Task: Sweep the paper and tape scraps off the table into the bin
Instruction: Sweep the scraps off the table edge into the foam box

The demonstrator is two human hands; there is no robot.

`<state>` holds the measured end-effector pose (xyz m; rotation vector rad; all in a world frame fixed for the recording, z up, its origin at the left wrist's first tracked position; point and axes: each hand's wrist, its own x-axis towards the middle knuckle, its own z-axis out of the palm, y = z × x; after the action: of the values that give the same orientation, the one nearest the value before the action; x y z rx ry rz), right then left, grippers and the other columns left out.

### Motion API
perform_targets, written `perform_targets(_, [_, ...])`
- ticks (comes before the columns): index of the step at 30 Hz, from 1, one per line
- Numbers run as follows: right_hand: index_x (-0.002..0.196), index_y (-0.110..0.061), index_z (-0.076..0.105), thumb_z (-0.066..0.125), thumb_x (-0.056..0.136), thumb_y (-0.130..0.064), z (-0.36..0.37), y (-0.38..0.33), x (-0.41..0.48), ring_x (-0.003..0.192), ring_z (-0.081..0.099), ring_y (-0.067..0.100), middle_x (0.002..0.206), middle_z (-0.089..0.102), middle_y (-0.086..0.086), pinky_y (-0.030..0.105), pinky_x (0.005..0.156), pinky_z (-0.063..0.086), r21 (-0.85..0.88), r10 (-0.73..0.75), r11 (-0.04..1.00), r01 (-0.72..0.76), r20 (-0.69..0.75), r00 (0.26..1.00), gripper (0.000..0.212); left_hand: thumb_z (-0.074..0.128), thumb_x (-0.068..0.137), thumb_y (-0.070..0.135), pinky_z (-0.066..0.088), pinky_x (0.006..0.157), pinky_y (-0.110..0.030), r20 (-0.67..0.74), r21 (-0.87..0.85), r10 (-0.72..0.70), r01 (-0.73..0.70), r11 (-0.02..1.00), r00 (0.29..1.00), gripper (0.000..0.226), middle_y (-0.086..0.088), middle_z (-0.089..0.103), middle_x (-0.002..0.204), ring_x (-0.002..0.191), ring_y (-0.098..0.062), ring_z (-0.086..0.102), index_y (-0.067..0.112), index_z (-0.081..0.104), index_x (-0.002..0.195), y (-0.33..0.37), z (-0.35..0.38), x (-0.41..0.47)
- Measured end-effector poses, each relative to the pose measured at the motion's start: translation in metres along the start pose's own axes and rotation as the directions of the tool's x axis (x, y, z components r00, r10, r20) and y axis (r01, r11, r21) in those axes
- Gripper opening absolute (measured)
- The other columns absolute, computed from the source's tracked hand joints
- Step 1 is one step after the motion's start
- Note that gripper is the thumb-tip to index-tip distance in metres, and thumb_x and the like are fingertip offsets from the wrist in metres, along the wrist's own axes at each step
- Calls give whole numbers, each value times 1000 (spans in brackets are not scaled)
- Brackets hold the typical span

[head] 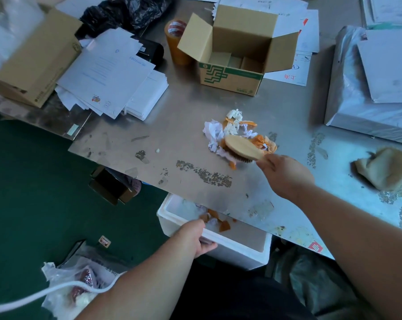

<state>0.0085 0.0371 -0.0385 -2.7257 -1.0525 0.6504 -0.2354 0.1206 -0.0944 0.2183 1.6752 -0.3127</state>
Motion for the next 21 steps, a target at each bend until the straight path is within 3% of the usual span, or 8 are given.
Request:
perform_targets(8, [70, -18, 49, 43, 99, -61, 12, -3, -24, 51, 47, 19, 57, 52, -3, 28, 50, 33, 124, 35, 990, -59, 184, 982, 53, 69, 98, 15, 64, 79, -55, -8, -30, 1, -1, 1000, 1000, 29, -29, 63, 108, 93, -43, 69, -4, 54, 114, 1, 0, 1])
perform_targets(14, [72, -15, 50, 46, 97, -62, 30, 4, -54, 49, 41, 16, 52, 44, -4, 28, 50, 32, 229, 66, 966, -118, 224, 972, 53, 64, 100, 13, 64, 78, -55, -5, -1, -5, 5, 1000, 1000, 26, -28, 62, 105, 92, -43, 69, -5, 53, 116, 3, 0, 6])
perform_targets(18, [75, -16, 55, 47, 97, -59, 38, 5, -71, 52, 43, 16, 58, 50, 2, 29, 51, 34, 239, 67, 963, -125, 238, 969, 50, 65, 100, 14, 64, 66, -53, -3, 8, -1, 1, 1000, 1000, 26, -28, 62, 105, 86, -44, 68, -3, 53, 115, 2, -1, 6])
perform_targets(21, [76, -14, 50, 49, 97, -58, 42, 5, -83, 53, 39, 15, 58, 47, 0, 30, 51, 34, 237, 58, 965, -116, 238, 970, 48, 67, 99, 15, 64, 74, -54, 9, 14, 21, -21, 1000, 1000, 28, -27, 61, 102, 86, -43, 66, -4, 53, 115, 2, -1, 5])
